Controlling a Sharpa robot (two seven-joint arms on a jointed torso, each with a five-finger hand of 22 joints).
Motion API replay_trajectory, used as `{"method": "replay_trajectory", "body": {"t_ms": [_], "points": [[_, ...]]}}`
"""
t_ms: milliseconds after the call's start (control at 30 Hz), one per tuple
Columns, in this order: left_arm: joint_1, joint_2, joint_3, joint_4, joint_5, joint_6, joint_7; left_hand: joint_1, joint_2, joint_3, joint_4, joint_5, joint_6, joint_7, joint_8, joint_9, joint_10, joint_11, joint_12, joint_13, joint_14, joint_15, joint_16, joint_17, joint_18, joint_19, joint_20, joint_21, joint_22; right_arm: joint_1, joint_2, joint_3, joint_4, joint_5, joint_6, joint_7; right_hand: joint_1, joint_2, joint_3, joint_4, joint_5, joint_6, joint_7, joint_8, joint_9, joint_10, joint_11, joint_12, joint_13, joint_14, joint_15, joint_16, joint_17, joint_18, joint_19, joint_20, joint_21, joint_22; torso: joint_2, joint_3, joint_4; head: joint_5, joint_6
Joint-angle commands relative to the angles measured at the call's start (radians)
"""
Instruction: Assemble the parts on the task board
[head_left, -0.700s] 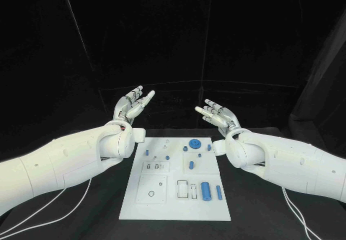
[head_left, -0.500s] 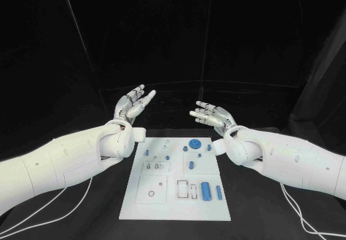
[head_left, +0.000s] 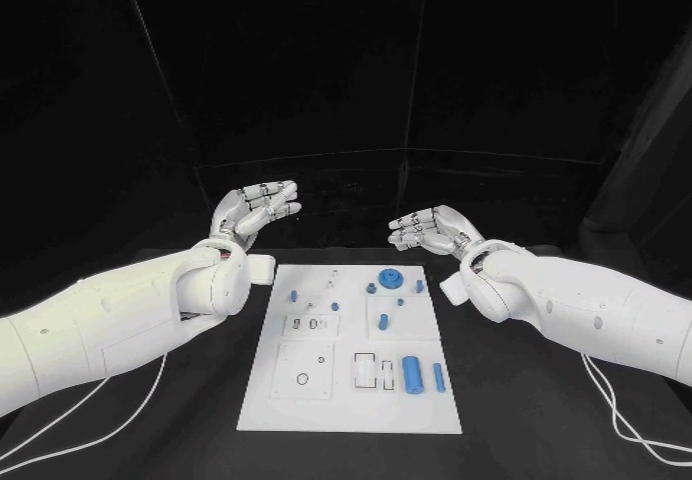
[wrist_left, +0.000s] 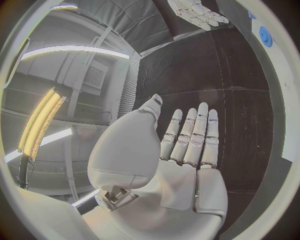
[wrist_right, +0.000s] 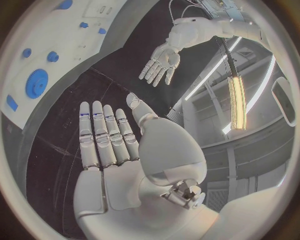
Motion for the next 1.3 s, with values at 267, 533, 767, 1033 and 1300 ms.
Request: {"method": "replay_trajectory", "body": {"t_ms": [267, 533, 767, 1033, 1300], "points": [[0.002, -0.060, 0.001, 0.073, -0.062, 0.115, -0.012, -0.008, 0.037, -0.017, -0.065, -0.001, 0.117, 0.019, -0.022, -0.018, 0.146, -0.033, -0.018, -0.010, 0.144, -0.037, -0.019, -0.012, 0.015, 0.165, -0.029, 0.012, -0.019, 0.027, -0.001, 0.002, -0.016, -0.426, 0.005, -0.093, 0.016, -0.050, 0.092, -0.020, 0.005, 0.157, -0.029, -0.025, -0.002, 0.198, -0.049, -0.044, 0.003, 0.321, -0.086, 0.032, 0.022, 0.020, 0.252, -0.091, 0.136, 0.041, 0.042, -0.0045, 0.0194, -0.016, 0.003], [0.002, -0.115, 0.001, 0.154, -0.078, 0.121, -0.017, -0.009, 0.041, -0.020, -0.082, 0.000, 0.135, 0.016, -0.033, -0.019, 0.171, -0.038, -0.030, -0.009, 0.170, -0.043, -0.028, -0.011, 0.015, 0.189, -0.034, 0.003, -0.029, 0.047, 0.012, 0.004, -0.014, -0.732, 0.079, -0.196, 0.027, -0.090, 0.120, -0.018, 0.004, 0.191, -0.046, -0.042, -0.003, 0.245, -0.082, -0.065, 0.003, 0.509, -0.134, 0.176, 0.112, 0.018, 0.386, -0.163, 0.320, 0.138, 0.075, -0.0065, 0.0323, -0.030, 0.011], [0.001, -0.150, 0.000, 0.231, -0.080, 0.121, -0.019, -0.008, 0.041, -0.020, -0.087, -0.001, 0.136, 0.016, -0.036, -0.019, 0.172, -0.038, -0.034, -0.010, 0.172, -0.043, -0.030, -0.011, 0.015, 0.193, -0.035, 0.001, -0.031, 0.062, 0.030, 0.004, -0.011, -0.924, 0.138, -0.262, -0.001, -0.116, 0.159, -0.015, -0.003, 0.176, -0.052, -0.057, -0.004, 0.203, -0.080, -0.069, 0.002, 0.506, -0.136, 0.422, 0.251, 0.015, 0.389, -0.168, 0.463, 0.226, 0.104, -0.0103, 0.0499, -0.047, 0.019], [0.000, -0.169, -0.001, 0.295, -0.080, 0.123, -0.028, -0.012, 0.041, -0.023, -0.091, -0.001, 0.136, 0.017, -0.043, -0.020, 0.171, -0.037, -0.043, -0.011, 0.171, -0.042, -0.039, -0.012, 0.014, 0.199, -0.035, -0.003, -0.035, 0.077, 0.047, 0.004, -0.009, -1.020, 0.199, -0.310, -0.022, -0.134, 0.188, -0.010, -0.020, 0.152, -0.055, -0.055, -0.003, 0.161, -0.073, -0.067, 0.004, 0.495, -0.129, 0.780, 0.557, 0.009, 0.374, -0.156, 0.669, 0.395, 0.133, -0.0156, 0.0646, -0.065, 0.020], [0.001, -0.182, -0.001, 0.316, -0.080, 0.122, -0.035, -0.017, 0.040, -0.026, -0.094, -0.001, 0.135, 0.020, -0.049, -0.020, 0.169, -0.034, -0.050, -0.011, 0.169, -0.040, -0.045, -0.013, 0.014, 0.202, -0.034, -0.007, -0.039, 0.081, 0.059, 0.004, -0.009, -1.045, 0.228, -0.327, -0.023, -0.136, 0.201, -0.009, -0.022, 0.146, -0.055, -0.054, -0.003, 0.162, -0.071, -0.067, 0.004, 0.491, -0.126, 0.957, 0.740, -0.006, 0.374, -0.148, 0.803, 0.543, 0.150, -0.0171, 0.0671, -0.072, 0.023]]}}
